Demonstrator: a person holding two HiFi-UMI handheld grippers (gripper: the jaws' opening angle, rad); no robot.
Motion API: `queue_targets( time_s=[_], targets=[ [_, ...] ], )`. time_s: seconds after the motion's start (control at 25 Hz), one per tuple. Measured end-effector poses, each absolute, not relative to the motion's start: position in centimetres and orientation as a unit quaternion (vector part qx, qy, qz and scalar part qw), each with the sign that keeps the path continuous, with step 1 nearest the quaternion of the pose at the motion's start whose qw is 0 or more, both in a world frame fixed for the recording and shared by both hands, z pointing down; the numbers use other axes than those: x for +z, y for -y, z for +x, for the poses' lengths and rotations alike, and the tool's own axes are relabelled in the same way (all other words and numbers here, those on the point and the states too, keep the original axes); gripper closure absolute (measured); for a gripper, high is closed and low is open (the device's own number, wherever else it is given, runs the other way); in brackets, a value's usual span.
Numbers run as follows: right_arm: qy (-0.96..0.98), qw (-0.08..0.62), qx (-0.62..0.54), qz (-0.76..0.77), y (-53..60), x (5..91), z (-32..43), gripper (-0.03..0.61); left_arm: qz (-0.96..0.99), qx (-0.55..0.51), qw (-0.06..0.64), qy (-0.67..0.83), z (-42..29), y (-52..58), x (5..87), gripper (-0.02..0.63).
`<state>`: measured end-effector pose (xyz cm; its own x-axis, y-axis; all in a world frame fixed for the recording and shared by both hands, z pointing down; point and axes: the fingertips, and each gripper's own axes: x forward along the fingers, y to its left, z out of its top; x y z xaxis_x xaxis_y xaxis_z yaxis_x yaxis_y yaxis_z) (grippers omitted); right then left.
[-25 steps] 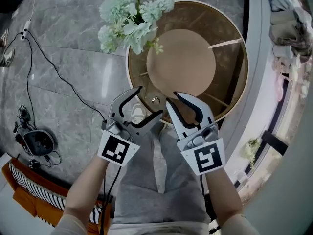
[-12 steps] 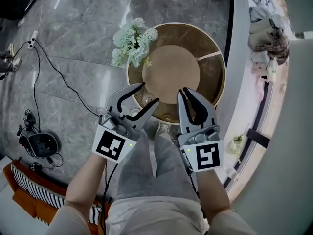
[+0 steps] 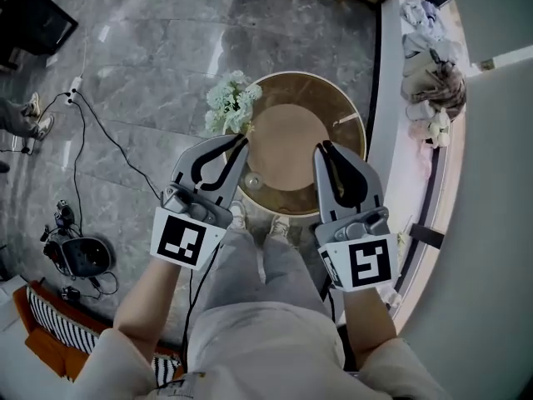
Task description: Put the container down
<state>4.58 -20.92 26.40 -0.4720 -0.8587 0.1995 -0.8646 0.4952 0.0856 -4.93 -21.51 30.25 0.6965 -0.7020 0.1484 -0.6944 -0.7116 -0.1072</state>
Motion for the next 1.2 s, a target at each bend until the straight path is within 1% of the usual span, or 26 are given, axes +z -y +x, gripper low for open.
queue_targets(
  time_s=[0.16,0.28,0.48,0.72,0.92,1.08,1.2],
  targets=[
    [0.865,0.101,-0.012,0.492,20.6,20.6,4.3,0.561,-0.928,-0.097,0.066,-0.352,-3.7,21.2,25.4,0.59],
    [0.868,0.085,-0.029,0.488,20.0,16.3,4.1,0.565,-0.928,-0.094,0.083,-0.351,-3.6,20.7,22.0,0.594],
    [0.868,0.065,-0.062,0.489,18.9,10.5,3.9,0.568,-0.923,-0.036,0.035,-0.383,-4.8,20.2,16.2,0.601],
    [0.864,0.033,-0.093,0.495,17.6,4.5,5.0,0.568,-0.912,-0.019,0.062,-0.405,-4.5,19.2,9.6,0.603],
    [0.866,0.014,-0.121,0.485,15.3,0.2,4.9,0.568,-0.904,-0.013,0.084,-0.42,-4.1,17.2,5.5,0.603],
    [0.871,0.011,-0.124,0.476,13.8,-1.2,4.9,0.568,-0.903,0.013,0.093,-0.418,-4.0,15.7,3.4,0.603],
    [0.875,0.019,-0.13,0.465,13.5,-1.3,5.3,0.568,-0.898,0.008,0.105,-0.428,-4.2,15.2,2.9,0.603]
  ],
)
